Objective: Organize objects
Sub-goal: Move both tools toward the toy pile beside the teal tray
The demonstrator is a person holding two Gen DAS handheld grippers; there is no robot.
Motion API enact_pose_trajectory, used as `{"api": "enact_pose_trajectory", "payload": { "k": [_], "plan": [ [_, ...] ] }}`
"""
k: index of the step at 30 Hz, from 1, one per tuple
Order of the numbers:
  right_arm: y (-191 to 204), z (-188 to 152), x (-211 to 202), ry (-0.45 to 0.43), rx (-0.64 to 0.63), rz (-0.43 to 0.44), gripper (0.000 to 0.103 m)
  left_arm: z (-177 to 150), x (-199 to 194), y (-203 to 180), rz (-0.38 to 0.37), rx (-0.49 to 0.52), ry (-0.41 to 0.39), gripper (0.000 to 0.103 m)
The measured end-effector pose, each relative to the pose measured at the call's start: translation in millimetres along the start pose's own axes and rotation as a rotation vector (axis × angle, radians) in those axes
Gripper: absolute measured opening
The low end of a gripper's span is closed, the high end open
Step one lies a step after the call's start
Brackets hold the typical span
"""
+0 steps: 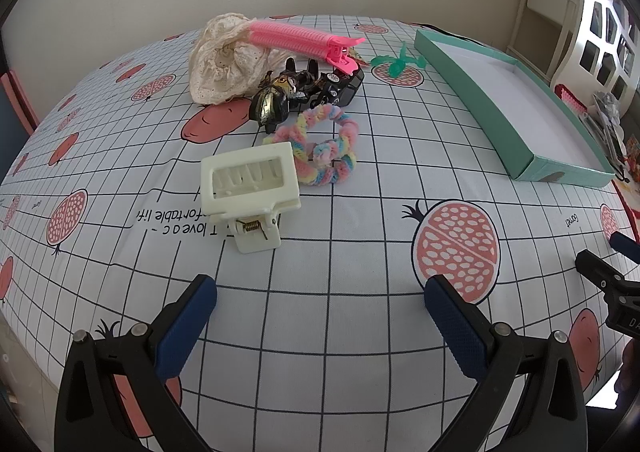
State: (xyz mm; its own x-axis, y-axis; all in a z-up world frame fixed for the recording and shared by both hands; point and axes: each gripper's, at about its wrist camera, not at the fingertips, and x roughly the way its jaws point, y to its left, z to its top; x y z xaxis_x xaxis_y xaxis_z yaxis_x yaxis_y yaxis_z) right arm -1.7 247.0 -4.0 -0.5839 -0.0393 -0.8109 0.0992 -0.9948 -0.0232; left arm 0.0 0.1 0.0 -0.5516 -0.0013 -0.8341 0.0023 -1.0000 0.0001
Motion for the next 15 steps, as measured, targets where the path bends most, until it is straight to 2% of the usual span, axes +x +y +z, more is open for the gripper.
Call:
{"api": "enact_pose_trajectory", "payload": {
  "k": [11,15],
  "plan": [
    [1.7,0.3,-0.4,-0.003,-0.018,0.017,0.103,0.1,-0.5,1.4,-0.014,0.016,-0.002,0.103],
    [0.7,4.1,1.0,0.012,-0.033,0.032,0.103,-0.6,-2.4,7.6,-0.011,-0.006,-0.006,0.103]
  ]
}}
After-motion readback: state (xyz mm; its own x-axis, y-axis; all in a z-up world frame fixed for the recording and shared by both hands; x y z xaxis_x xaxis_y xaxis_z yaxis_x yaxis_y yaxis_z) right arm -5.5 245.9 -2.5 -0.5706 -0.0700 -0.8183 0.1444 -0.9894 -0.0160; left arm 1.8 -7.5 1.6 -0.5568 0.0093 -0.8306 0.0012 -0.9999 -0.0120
